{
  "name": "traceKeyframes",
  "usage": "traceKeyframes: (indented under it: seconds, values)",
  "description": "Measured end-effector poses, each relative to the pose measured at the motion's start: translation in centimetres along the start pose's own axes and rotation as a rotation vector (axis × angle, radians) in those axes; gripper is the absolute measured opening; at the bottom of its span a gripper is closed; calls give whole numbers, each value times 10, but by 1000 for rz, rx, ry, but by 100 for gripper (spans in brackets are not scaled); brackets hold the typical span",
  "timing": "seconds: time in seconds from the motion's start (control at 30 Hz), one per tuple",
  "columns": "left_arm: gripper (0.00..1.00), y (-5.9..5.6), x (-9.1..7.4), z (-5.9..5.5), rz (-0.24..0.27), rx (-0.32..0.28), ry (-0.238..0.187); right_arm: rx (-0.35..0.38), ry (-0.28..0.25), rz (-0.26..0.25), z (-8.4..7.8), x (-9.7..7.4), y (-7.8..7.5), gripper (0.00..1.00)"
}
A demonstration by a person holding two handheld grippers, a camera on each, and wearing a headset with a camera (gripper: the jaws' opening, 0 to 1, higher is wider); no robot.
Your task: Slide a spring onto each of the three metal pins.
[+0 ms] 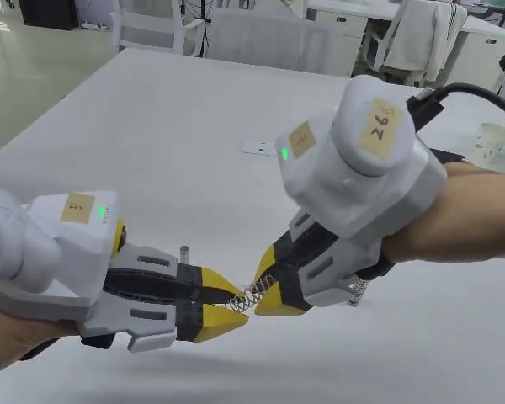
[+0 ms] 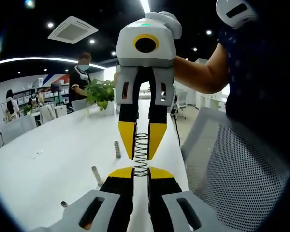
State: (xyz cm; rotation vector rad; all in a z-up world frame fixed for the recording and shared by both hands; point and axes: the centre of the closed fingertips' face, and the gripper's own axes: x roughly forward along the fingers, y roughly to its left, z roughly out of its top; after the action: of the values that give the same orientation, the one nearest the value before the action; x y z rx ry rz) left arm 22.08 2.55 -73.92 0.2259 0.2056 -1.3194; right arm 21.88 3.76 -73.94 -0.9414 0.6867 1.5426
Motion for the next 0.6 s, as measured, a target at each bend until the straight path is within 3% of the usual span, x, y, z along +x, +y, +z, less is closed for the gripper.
traceKeyframes:
  seconds: [0.6]
  values:
    - [2,-2,4,-2,-11,13,13,-20,26,17,6,1,3,8]
